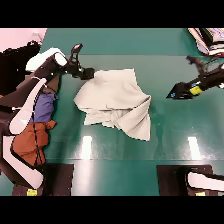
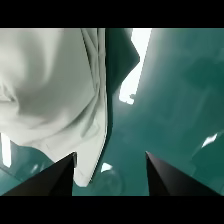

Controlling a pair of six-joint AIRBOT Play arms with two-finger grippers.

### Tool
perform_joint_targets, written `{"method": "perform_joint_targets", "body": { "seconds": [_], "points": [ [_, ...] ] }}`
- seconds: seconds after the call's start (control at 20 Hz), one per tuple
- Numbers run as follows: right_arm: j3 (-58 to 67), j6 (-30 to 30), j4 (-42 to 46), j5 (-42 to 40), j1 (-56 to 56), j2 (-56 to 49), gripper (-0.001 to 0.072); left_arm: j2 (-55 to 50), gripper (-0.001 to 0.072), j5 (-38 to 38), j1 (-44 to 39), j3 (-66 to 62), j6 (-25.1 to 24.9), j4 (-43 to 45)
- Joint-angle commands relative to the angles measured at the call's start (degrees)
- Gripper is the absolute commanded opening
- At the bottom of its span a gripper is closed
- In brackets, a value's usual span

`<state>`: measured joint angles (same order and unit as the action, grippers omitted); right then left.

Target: Fold the shirts.

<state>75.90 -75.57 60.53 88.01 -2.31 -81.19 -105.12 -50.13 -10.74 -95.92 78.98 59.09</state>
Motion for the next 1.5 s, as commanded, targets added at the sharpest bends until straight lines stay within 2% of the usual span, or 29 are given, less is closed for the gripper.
{"method": "perform_joint_targets", "body": {
  "seconds": [0.0,0.45,0.5,0.65,0.7,0.95,1.2,1.45],
  "points": [
    [-0.17,-1.18,1.20,2.95,-2.93,-7.04,0.0439,-0.15,0.0023,-2.82,-0.04,-5.55,0.02,0.68],
    [-16.65,-0.85,-3.85,-13.33,-11.82,-9.31,0.0437,-0.11,0.0023,-4.15,-0.04,-8.41,0.04,0.92],
    [-17.11,-0.85,-3.98,-14.40,-13.07,-9.31,0.0415,-0.11,0.0023,-4.52,-0.04,-8.41,0.04,0.90],
    [-17.03,-0.09,-3.54,-16.13,-15.85,-8.96,0.0032,0.52,0.0022,-6.56,0.09,-8.44,0.07,1.75],
    [-16.98,-0.04,-3.30,-16.92,-16.02,-8.00,0.0017,1.64,0.0022,-7.02,0.33,-8.46,0.07,2.82],
    [-13.75,-1.38,-3.30,-18.34,-8.52,5.42,0.0015,16.44,0.0022,-6.03,5.22,-9.18,-0.04,5.25],
    [2.78,-1.57,-3.37,-17.88,1.27,18.73,0.0015,35.50,0.0022,-6.58,7.74,-12.48,-3.04,5.20],
    [18.40,-1.53,-3.34,-16.81,5.42,27.50,0.0015,50.31,0.0022,-7.63,7.74,-15.65,-2.95,4.50]
  ]
}}
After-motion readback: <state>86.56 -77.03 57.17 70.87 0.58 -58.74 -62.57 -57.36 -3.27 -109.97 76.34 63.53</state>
